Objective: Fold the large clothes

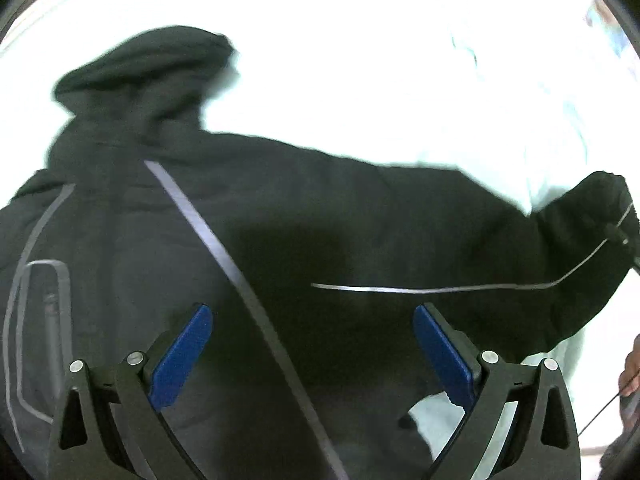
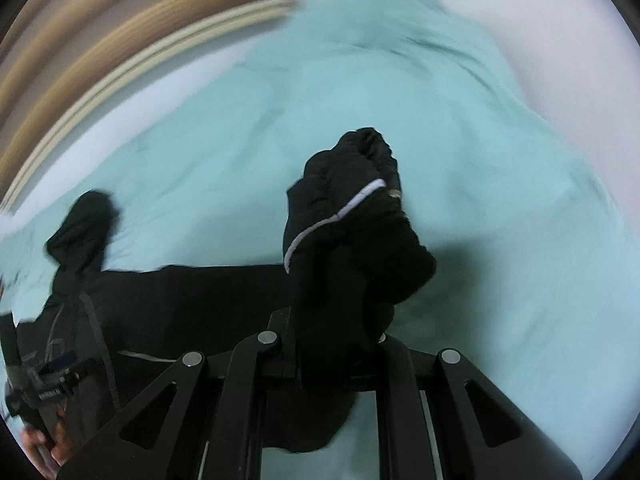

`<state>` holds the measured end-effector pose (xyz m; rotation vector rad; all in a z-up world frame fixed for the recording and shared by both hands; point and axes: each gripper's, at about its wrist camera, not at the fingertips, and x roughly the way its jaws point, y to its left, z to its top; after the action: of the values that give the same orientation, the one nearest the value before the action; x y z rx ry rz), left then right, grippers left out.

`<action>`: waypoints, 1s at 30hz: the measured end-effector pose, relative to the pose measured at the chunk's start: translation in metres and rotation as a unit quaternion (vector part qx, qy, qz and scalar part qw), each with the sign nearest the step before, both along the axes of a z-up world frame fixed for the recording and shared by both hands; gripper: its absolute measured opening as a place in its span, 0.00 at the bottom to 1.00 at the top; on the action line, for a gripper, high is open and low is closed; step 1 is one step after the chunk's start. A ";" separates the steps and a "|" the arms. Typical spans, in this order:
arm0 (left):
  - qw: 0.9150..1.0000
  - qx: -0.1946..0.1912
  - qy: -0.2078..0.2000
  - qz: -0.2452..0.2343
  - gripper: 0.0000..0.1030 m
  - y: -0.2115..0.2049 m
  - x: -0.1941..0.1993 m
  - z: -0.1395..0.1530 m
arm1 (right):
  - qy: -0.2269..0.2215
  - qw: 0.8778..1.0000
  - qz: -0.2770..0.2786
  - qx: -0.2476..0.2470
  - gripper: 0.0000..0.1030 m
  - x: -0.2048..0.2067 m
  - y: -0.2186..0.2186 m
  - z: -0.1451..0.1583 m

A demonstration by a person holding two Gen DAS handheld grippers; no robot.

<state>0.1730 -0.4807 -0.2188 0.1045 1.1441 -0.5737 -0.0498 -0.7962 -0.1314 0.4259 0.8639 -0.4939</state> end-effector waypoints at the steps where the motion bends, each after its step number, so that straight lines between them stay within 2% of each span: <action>1: 1.000 -0.004 -0.009 0.013 0.98 0.017 -0.001 0.009 | -0.001 1.000 0.017 -0.008 0.15 0.011 0.015 0.005; 7: 0.996 -0.007 -0.034 0.081 0.98 0.117 0.011 0.036 | -0.020 0.989 0.149 -0.019 0.15 0.083 0.132 0.027; 12: 0.990 0.000 -0.042 0.136 0.98 0.190 0.010 0.047 | -0.025 0.964 0.263 -0.007 0.15 0.139 0.251 0.026; 18: 0.982 0.015 -0.055 0.182 0.98 0.251 0.010 0.043 | -0.018 0.940 0.339 0.013 0.15 0.193 0.353 0.010; 23: 0.976 0.029 -0.053 0.211 0.98 0.289 0.013 0.035 | 0.025 0.923 0.381 0.036 0.15 0.242 0.420 -0.034; 27: 0.972 0.035 -0.046 0.226 0.98 0.307 0.016 0.026 | 0.094 0.913 0.394 0.050 0.17 0.271 0.461 -0.089; 30: 0.971 0.039 -0.042 0.232 0.98 0.315 0.018 0.020 | 0.140 0.905 0.398 0.059 0.25 0.281 0.473 -0.132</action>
<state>0.1912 -0.1652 -0.1984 -0.0716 1.0632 -0.1068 0.2311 -0.3231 -0.2631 0.0814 1.2592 0.2661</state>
